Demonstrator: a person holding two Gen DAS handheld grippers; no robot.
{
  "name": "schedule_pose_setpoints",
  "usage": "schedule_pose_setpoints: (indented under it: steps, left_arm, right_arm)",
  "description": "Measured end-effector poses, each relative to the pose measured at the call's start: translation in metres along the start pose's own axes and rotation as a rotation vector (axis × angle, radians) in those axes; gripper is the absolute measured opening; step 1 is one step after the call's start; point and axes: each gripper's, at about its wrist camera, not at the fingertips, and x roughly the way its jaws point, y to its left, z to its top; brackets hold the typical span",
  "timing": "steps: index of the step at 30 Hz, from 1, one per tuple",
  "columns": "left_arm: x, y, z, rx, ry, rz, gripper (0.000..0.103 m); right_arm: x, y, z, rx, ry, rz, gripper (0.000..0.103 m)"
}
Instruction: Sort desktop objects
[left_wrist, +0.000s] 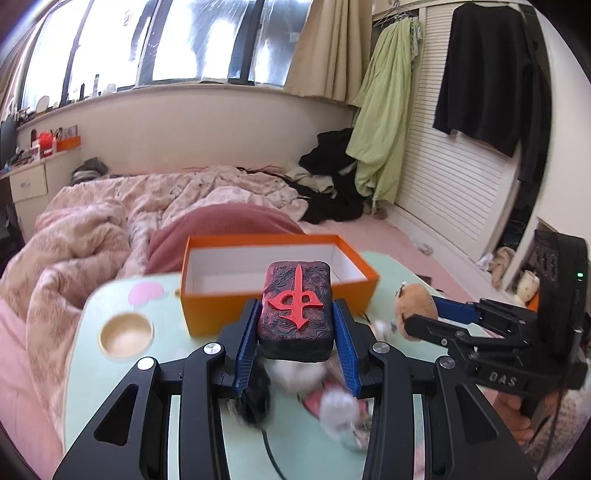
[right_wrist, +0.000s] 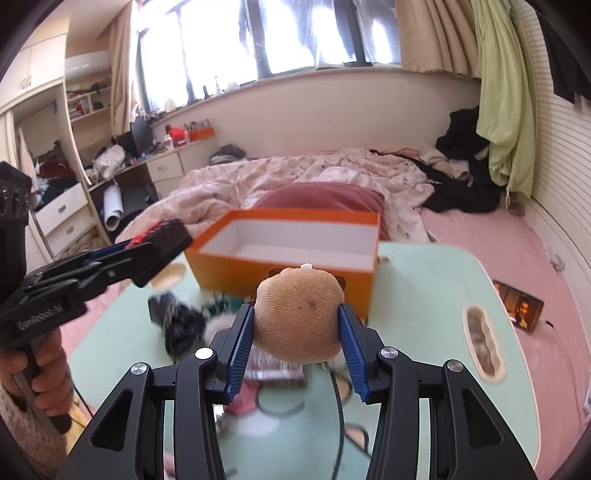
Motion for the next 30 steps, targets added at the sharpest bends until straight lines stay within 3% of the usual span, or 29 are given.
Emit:
schedule_pose_setpoints:
  steps: [4,6,10,12,14,16,20,24,30]
  left_arm:
    - [0.049,0.01,0.037,-0.031,0.049,0.025,0.041]
    - [0.079,0.018,0.047,-0.04,0.087,0.059,0.041]
    - [0.106,0.032,0.053,-0.065,0.132,0.11,0.041]
    - [0.094,0.033,0.049,-0.07,0.102,0.08,0.047]
    - [0.077,0.032,0.045,-0.063,0.07,0.081,0.067]
    - [0.059,0.031,0.039,-0.05,0.044,0.083,0.073]
    - [0.029,0.025,0.018,-0.031,0.067,0.048,0.073]
    - [0.006,0.022,-0.026,-0.023,0.143,0.001,0.073]
    - [-0.002,0.023,-0.095,-0.068,0.245,0.071,0.073]
  right_arm:
    - [0.042,-0.006,0.043,0.041,0.026,0.003,0.045]
    - [0.069,-0.011,0.058,0.045,0.049,-0.035,0.049]
    - [0.101,-0.023,0.066,0.079,0.109,-0.079,0.053]
    - [0.098,-0.027,0.061,0.097,0.112,-0.079,0.057]
    - [0.087,-0.025,0.054,0.094,0.092,-0.075,0.06]
    - [0.072,-0.023,0.047,0.087,0.072,-0.08,0.064]
    - [0.038,-0.015,0.026,0.076,0.051,-0.062,0.069]
    - [0.008,-0.004,-0.009,0.018,0.082,-0.081,0.086]
    - [0.001,-0.006,-0.068,-0.026,0.2,-0.127,0.086]
